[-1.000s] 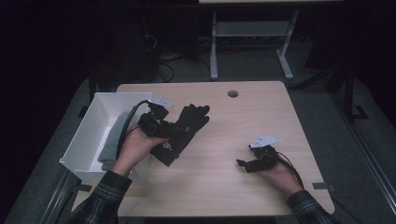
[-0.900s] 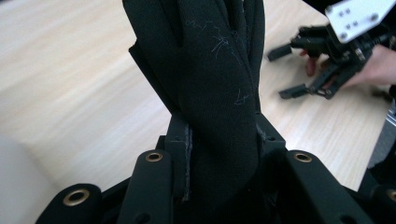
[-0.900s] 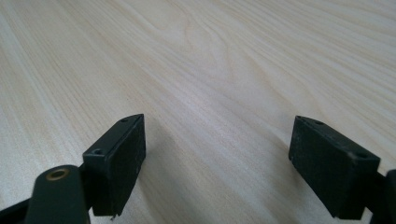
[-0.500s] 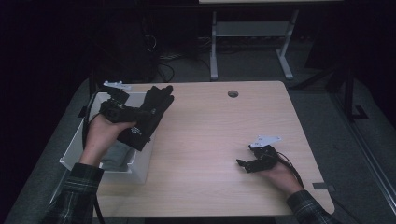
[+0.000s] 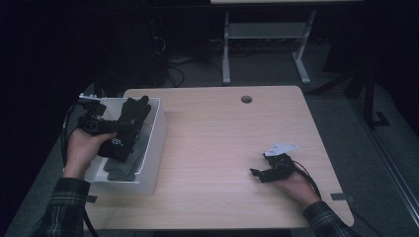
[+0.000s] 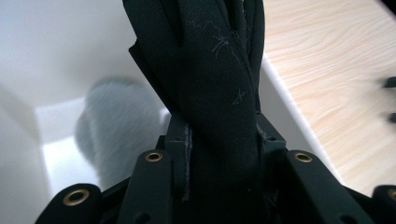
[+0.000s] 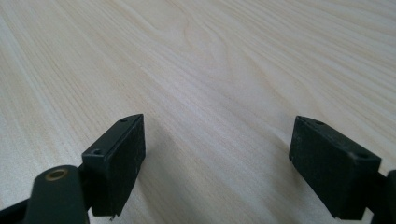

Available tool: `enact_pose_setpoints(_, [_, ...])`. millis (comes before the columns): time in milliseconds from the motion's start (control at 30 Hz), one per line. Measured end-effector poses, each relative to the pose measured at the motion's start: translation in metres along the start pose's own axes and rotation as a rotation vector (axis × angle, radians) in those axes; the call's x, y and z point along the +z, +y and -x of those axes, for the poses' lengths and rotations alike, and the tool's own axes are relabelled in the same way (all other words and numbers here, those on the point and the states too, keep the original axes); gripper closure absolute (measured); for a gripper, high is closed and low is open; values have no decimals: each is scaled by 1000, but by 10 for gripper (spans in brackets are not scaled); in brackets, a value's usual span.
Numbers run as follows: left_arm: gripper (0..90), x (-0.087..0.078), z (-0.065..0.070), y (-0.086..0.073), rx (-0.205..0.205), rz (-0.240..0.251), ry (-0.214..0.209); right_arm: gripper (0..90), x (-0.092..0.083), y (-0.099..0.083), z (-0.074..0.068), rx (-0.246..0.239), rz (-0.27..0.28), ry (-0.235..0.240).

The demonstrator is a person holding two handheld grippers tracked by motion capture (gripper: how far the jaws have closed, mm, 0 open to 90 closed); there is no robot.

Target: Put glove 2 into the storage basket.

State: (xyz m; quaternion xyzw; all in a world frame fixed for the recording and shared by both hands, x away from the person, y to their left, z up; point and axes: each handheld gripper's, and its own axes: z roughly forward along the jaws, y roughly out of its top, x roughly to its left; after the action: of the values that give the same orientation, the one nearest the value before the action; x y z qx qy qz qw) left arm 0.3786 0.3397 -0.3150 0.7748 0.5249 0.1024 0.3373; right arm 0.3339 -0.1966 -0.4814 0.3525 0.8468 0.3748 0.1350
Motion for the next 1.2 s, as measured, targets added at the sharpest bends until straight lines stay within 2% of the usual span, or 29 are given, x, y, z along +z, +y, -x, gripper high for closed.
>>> enact_pose_setpoints(133, [651,16,-13,-9,-35,-36,20,185,0,0,0,2,0,-1])
enact_pose_setpoints(233, [648,29,-20,-14,-43,-77,54,185,0,0,0,1,0,-1])
enact_pose_setpoints(367, [639,42,-28,-20,-59,-104,72,185,0,0,0,2,0,-1])
enact_pose_setpoints(600, [569,57,-30,-25,-31,-143,108,185,0,0,0,3,0,-1])
enact_pose_setpoints(700, [479,57,-29,-24,-25,-137,123,185,0,0,0,1,0,-1])
enact_pose_setpoints(833, [354,54,-29,-21,-27,-135,164,185,0,0,0,2,0,-1])
enact_pose_setpoints(933, [290,49,-29,-18,-32,-112,169,185,0,0,0,2,0,-1])
enact_pose_setpoints(1033, [258,40,-28,-12,-25,-79,173,185,0,0,0,3,0,-1])
enact_pose_setpoints(1200, [235,23,-22,0,11,-36,171,185,0,0,0,2,0,-2])
